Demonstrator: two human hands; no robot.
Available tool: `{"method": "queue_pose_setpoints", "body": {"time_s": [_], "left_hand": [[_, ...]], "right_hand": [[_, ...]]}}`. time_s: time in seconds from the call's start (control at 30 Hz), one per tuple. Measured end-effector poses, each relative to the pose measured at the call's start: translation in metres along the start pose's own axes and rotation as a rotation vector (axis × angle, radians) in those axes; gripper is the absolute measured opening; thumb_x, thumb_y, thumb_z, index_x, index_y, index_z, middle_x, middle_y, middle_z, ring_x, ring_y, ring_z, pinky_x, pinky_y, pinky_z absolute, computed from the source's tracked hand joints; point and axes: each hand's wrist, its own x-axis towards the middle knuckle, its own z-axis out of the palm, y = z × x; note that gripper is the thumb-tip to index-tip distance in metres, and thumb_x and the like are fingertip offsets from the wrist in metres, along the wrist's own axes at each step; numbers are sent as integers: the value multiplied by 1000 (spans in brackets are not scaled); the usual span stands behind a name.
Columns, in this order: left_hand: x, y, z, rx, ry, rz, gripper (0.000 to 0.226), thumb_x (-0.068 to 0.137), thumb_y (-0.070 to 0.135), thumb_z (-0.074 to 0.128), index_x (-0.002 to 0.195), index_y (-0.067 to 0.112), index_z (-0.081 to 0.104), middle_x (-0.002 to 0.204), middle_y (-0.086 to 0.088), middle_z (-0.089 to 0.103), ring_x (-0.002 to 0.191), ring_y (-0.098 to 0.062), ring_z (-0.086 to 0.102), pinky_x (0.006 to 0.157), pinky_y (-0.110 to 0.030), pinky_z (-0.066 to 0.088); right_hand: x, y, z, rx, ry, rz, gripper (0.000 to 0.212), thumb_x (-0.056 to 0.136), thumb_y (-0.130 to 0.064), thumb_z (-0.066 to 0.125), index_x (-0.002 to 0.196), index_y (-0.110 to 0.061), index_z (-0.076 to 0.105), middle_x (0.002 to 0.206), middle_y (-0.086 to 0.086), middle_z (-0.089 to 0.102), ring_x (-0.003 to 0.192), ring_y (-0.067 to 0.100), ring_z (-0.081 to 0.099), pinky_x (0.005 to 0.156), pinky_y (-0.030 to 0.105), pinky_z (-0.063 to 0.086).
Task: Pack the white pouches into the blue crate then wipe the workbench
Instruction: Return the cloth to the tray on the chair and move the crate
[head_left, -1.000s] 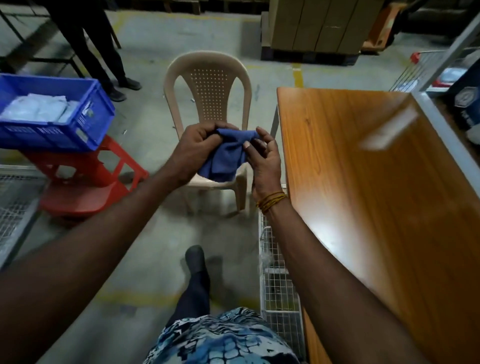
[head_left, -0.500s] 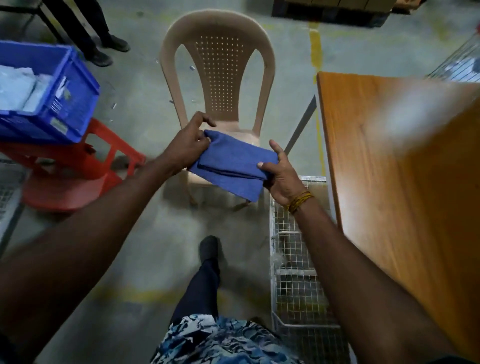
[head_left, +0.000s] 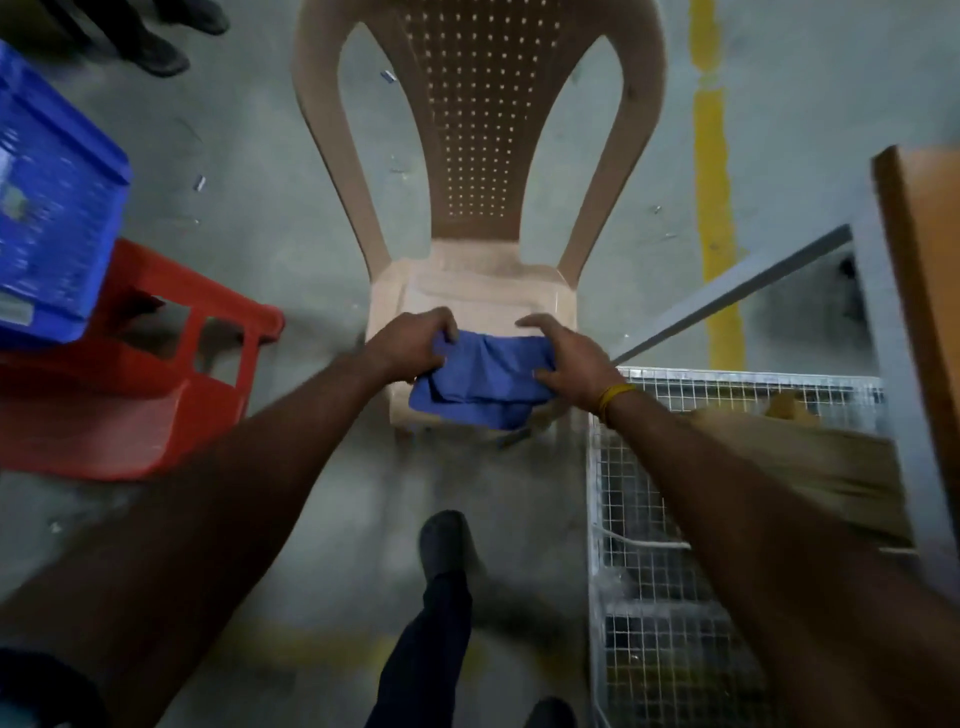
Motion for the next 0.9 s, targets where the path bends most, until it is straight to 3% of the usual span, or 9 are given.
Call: {"method": "queue_pose_setpoints", "body": {"time_s": [0.1,0.17,0.27,0.4,0.5,0.63,0.73,0.8,0.9], "left_hand": [[49,-14,-8,38,116,75,48,79,9,57,126,22,51,86,-19,67,72,-32,62,66,-41,53],[77,-23,-10,63,204,117,42,77,19,50,118,21,58,94,-14,68,87,-34,61,70,-40,49],[104,-35,-1,256,357,192,25,83,15,54,106,16,63,105,-12,60,98,-34,55,68,-39,46],[135,-65,31,368,409,216,15,89,34,54,98,23,52,103,-3,49,89,-24,50,73,-38,41],[158,-91,54,373,381,258,21,94,35,49,104,17,54,106,-6,49,94,-24,50,80,-41,44],[177,-113,75,586,294,292,14,81,6,68,94,2,70,103,-16,56,99,-35,55,67,-39,47],[189,-119,82,718,170,270,28,90,2,52,112,0,68,119,-19,58,121,-39,48,96,-45,39],[193,-119,78,739,126,248,38,93,6,44,124,9,66,131,-14,59,138,-34,37,115,-44,21],[186,-109,67,697,90,179,46,92,8,43,133,21,61,140,-9,55,145,-27,30,120,-44,7]], "right_hand": [[59,14,-2,-75,131,2,57,78,-3,61,132,-20,56,113,15,58,102,33,59,82,32,43],[88,25,3,-161,247,-34,43,78,-3,58,117,-18,67,111,13,55,99,32,58,80,30,44],[114,39,18,-355,446,-159,32,75,1,59,102,-14,68,104,10,55,92,31,56,64,32,46],[144,70,47,-627,566,-340,23,76,2,57,94,-11,62,92,15,54,78,34,53,55,40,42],[158,94,69,-721,488,-391,22,80,-3,48,95,-7,64,92,17,56,77,35,55,63,42,43],[167,107,94,-745,273,-347,18,76,-4,50,81,-5,67,88,17,59,76,35,59,68,40,48],[171,104,101,-669,57,-164,27,80,1,52,101,-3,69,107,21,59,92,40,60,75,43,48],[172,99,97,-654,-18,-80,41,86,-4,46,122,-9,64,121,17,56,108,38,56,91,43,41],[166,84,87,-569,-38,31,55,88,-8,45,141,-23,49,142,12,46,139,29,35,116,49,18]]}}
